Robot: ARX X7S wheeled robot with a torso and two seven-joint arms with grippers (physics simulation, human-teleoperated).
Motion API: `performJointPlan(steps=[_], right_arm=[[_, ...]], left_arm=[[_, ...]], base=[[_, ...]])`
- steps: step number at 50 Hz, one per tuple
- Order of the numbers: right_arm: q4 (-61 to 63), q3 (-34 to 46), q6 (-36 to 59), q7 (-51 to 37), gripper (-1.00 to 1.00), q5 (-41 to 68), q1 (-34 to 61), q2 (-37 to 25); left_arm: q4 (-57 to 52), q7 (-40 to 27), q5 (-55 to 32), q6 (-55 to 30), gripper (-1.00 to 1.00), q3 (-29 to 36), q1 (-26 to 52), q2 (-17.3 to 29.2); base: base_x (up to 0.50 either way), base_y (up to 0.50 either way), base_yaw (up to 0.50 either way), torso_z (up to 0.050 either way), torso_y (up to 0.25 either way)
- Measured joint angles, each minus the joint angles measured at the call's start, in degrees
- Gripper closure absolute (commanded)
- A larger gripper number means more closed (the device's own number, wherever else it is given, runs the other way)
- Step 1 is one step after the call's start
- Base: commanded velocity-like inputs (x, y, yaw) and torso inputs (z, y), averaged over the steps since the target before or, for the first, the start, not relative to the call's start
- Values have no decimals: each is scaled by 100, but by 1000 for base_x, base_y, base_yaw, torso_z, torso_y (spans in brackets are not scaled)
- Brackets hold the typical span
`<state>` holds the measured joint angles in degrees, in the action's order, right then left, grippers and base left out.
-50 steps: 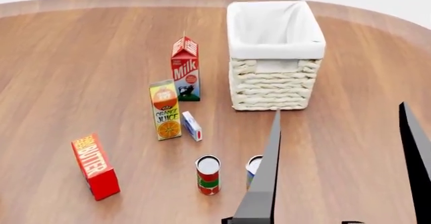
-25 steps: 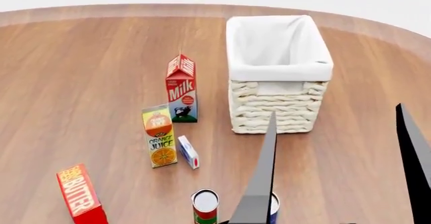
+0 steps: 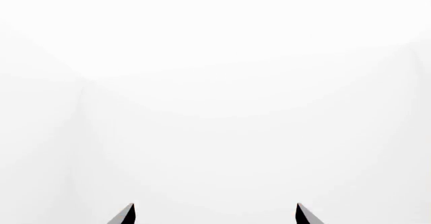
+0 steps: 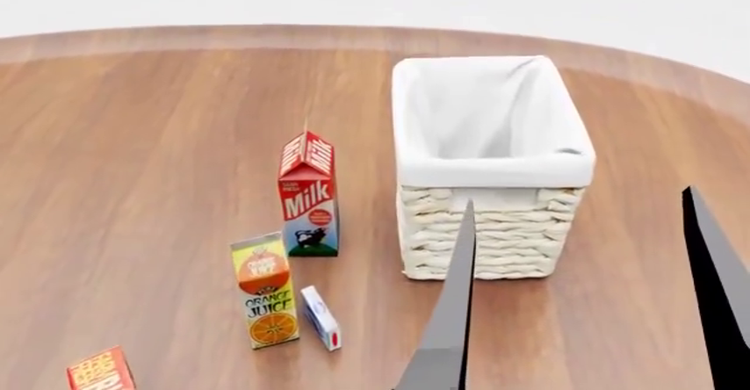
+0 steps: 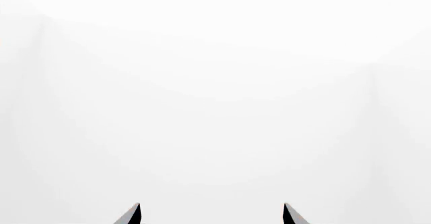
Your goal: Pick up the alphabet soup and the tomato sauce, and put them in the basket.
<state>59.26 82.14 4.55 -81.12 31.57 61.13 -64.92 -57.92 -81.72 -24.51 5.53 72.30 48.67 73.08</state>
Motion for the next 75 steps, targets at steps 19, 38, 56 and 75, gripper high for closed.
performJointPlan(steps=[19,38,56,75], right_arm=[[-31,163,-61,-47,-100,-69,63,11],[-2,310,-52,-102,-100,28,293,16],[36,532,-38,-182,-100,211,671,36],[15,893,-147,-296,-100,149,922,49]], left_arm=[[10,12,6,-18,-100,-19,-25,-38],[8,27,-1,-30,-100,-50,-43,-40],[1,35,-26,-15,-100,-89,-49,-21],[17,42,-14,-23,-100,-103,-82,-42]], base=[[279,0,0,0,1],[279,0,0,0,1],[279,0,0,0,1],[228,0,0,0,1]])
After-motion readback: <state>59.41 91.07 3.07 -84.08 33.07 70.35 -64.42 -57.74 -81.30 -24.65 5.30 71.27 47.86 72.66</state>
